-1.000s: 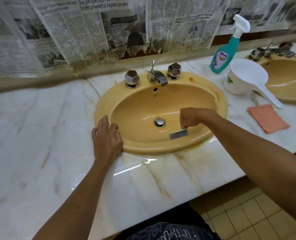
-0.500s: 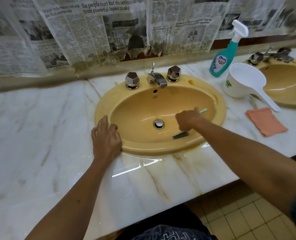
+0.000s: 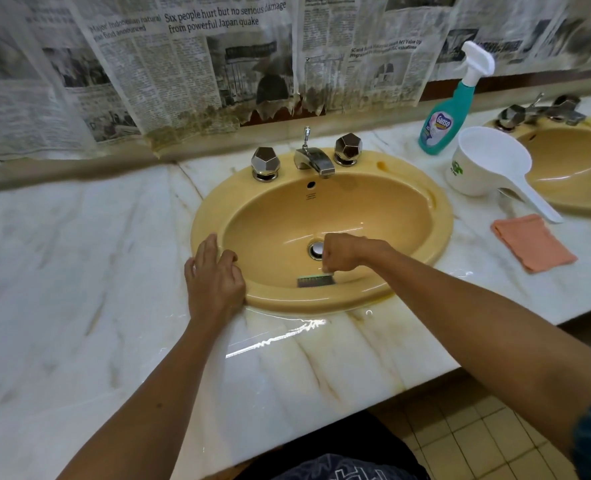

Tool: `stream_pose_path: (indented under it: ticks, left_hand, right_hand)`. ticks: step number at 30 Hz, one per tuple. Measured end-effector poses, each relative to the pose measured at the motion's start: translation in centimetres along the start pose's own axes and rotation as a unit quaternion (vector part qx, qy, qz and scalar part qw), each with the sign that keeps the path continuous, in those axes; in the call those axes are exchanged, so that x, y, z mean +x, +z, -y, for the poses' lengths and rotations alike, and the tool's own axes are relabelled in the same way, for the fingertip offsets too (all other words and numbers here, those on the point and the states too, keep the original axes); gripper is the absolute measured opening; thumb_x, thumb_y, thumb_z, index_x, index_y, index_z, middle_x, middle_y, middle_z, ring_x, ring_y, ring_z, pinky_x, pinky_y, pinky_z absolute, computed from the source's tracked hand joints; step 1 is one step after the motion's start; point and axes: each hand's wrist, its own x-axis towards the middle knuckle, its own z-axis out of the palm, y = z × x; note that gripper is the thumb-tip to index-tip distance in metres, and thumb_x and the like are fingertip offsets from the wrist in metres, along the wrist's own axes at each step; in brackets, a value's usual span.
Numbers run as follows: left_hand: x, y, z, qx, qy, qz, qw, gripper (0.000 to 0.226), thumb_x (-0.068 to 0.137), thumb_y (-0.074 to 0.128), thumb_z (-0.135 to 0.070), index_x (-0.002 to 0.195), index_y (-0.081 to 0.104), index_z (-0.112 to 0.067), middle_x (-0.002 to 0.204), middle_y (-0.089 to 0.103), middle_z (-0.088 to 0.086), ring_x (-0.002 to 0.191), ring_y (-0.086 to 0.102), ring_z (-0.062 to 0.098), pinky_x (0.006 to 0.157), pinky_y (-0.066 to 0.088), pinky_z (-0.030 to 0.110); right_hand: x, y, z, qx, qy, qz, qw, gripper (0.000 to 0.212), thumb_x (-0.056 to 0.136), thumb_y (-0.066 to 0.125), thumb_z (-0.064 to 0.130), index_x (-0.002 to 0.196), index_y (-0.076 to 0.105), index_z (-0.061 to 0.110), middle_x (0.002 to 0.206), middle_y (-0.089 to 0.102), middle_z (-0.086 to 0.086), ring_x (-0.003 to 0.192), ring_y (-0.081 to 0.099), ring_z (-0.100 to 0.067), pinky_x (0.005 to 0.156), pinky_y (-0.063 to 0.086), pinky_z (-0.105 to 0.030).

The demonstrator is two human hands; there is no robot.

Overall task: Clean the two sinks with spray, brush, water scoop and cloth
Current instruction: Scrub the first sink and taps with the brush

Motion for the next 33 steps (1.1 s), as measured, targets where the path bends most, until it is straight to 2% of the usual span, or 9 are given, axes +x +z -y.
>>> stream_pose_path:
  ticks: [3, 6, 9, 11, 14, 19, 24, 28, 33]
  left_hand:
    - [0.0, 0.0, 0.1, 0.000, -0.002, 0.005, 1.000, 0.035, 0.087, 0.034, -0.025, 0.104, 0.064, -0.015, 0.154, 0.034, 0.009, 0.144, 0.026, 0.022, 0.115, 0.022, 0.050]
    - [-0.1, 0.0, 0.1, 0.003, 0.001, 0.001, 1.000, 0.035, 0.087, 0.034, -0.024, 0.103, 0.064, -0.015, 0.154, 0.035, 0.009, 0.144, 0.027, 0.022, 0.114, 0.023, 0.049]
    - [-0.1, -0.2, 0.0, 0.000, 0.001, 0.003, 1.000, 0.036, 0.087, 0.034, -0.024, 0.103, 0.065, -0.015, 0.154, 0.035, 0.009, 0.144, 0.026, 0.022, 0.114, 0.022, 0.049]
    - [-0.1, -0.3, 0.0, 0.001, 0.002, 0.010, 1.000, 0.036, 0.087, 0.034, -0.025, 0.103, 0.064, -0.015, 0.154, 0.034, 0.009, 0.144, 0.025, 0.021, 0.114, 0.021, 0.048]
    - [0.0, -0.4, 0.0, 0.000, 0.005, 0.016, 1.000, 0.034, 0.088, 0.035, -0.025, 0.102, 0.064, -0.015, 0.155, 0.033, 0.009, 0.145, 0.023, 0.021, 0.115, 0.019, 0.048]
    - [-0.1, -0.4, 0.0, -0.002, 0.007, 0.010, 1.000, 0.036, 0.088, 0.035, -0.025, 0.104, 0.066, -0.015, 0.153, 0.035, 0.009, 0.144, 0.026, 0.023, 0.115, 0.021, 0.049]
    - [-0.1, -0.5, -0.2, 0.005, 0.007, 0.008, 1.000, 0.042, 0.087, 0.032, -0.027, 0.106, 0.066, -0.013, 0.151, 0.037, 0.011, 0.142, 0.029, 0.025, 0.114, 0.023, 0.050]
    - [0.0, -0.6, -0.3, 0.005, 0.003, 0.010, 1.000, 0.044, 0.088, 0.031, -0.027, 0.109, 0.066, -0.012, 0.152, 0.036, 0.012, 0.143, 0.028, 0.026, 0.114, 0.022, 0.049]
    - [0.2, -1.1, -0.5, -0.012, -0.012, 0.047, 0.999, 0.041, 0.090, 0.036, -0.024, 0.116, 0.065, -0.013, 0.157, 0.029, 0.011, 0.147, 0.021, 0.024, 0.117, 0.016, 0.051]
  right_hand:
    - [-0.7, -1.9, -1.4, 0.008, -0.002, 0.026, 1.000, 0.021, 0.081, 0.063, 0.008, 0.066, 0.049, 0.012, 0.062, 0.043, -0.003, 0.069, 0.039, -0.023, 0.066, 0.032, -0.036]
    - [-1.6, -2.2, -3.8, -0.141, 0.095, -0.049, 0.984, 0.010, 0.086, 0.053, 0.009, 0.092, 0.049, 0.016, 0.087, 0.056, -0.001, 0.088, 0.052, -0.026, 0.098, 0.028, -0.050]
    - [-1.1, 0.1, -2.4, -0.168, 0.089, -0.077, 0.979, 0.013, 0.086, 0.050, 0.008, 0.094, 0.045, 0.017, 0.082, 0.050, 0.000, 0.090, 0.052, -0.025, 0.107, 0.018, -0.053]
    - [-0.7, 0.8, -1.3, -0.082, 0.037, -0.058, 0.994, 0.009, 0.087, 0.053, 0.010, 0.086, 0.047, 0.016, 0.077, 0.052, -0.001, 0.088, 0.051, -0.025, 0.102, 0.026, -0.051]
    - [-1.5, -1.7, -2.7, -0.008, 0.016, -0.005, 1.000, 0.009, 0.084, 0.064, 0.013, 0.085, 0.064, 0.004, 0.088, 0.068, -0.015, 0.081, 0.053, -0.020, 0.079, 0.037, -0.037]
    - [-2.6, -2.1, -3.5, -0.150, 0.102, -0.060, 0.982, 0.009, 0.087, 0.048, 0.010, 0.095, 0.049, 0.015, 0.087, 0.054, -0.003, 0.091, 0.051, -0.027, 0.104, 0.022, -0.055]
    - [-3.1, -1.6, -0.7, -0.026, 0.017, -0.020, 0.999, 0.007, 0.089, 0.060, 0.017, 0.083, 0.059, 0.012, 0.085, 0.063, -0.004, 0.089, 0.056, -0.027, 0.091, 0.036, -0.046]
    - [-4.8, -3.1, -5.0, -0.133, 0.116, -0.088, 0.980, 0.011, 0.089, 0.051, 0.014, 0.100, 0.051, 0.017, 0.085, 0.053, 0.001, 0.094, 0.052, -0.026, 0.104, 0.022, -0.054]
    - [-5.5, 0.6, -3.8, 0.015, 0.074, -0.152, 0.985, 0.013, 0.090, 0.063, 0.027, 0.099, 0.066, 0.019, 0.104, 0.067, 0.000, 0.101, 0.056, -0.024, 0.094, 0.027, -0.044]
